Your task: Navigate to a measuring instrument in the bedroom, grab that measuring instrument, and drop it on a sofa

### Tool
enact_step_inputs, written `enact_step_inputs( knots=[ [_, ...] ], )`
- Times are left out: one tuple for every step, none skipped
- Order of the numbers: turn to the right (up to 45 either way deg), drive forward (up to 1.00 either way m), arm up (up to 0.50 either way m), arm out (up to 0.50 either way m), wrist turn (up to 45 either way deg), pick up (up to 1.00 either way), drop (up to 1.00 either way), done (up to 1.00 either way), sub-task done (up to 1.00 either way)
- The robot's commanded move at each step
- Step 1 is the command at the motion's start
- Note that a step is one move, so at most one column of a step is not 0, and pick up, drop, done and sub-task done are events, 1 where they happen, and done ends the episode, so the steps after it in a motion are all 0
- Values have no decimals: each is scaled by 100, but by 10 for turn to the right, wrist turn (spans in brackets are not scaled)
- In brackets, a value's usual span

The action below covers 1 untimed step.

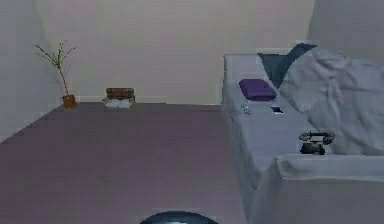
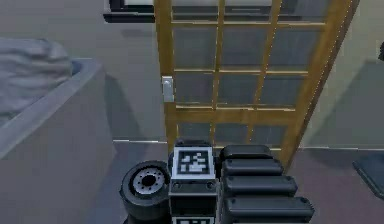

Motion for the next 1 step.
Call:
enact_step_inputs(
  knots=[
    [0,100,0,0,0,0,0,0,0]
  ],
)
